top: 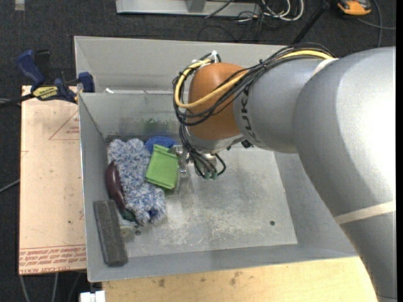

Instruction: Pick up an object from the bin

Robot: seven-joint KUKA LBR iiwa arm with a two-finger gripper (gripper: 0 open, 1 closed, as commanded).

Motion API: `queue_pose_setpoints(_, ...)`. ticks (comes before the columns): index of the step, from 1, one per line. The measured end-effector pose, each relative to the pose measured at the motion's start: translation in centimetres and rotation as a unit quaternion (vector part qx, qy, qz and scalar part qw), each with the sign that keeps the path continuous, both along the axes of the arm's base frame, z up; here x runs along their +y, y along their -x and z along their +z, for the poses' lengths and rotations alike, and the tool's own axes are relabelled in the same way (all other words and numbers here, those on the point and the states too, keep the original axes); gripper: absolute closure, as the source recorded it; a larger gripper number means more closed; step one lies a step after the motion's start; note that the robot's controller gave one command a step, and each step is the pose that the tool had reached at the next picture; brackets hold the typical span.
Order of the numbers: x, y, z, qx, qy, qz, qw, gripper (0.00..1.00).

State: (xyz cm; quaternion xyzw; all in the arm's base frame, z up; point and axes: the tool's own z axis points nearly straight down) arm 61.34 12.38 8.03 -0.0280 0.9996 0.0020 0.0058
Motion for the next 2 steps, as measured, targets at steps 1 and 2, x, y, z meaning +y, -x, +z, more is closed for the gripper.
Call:
queue_pose_setpoints(1,0.0,0.0,0.0,0.0,0.0,0.0,1.0,1.0)
queue_pose_setpoints(2,-3.7,-0.3,12.6,0.0042,0.002,-0.004,1.0,1.0)
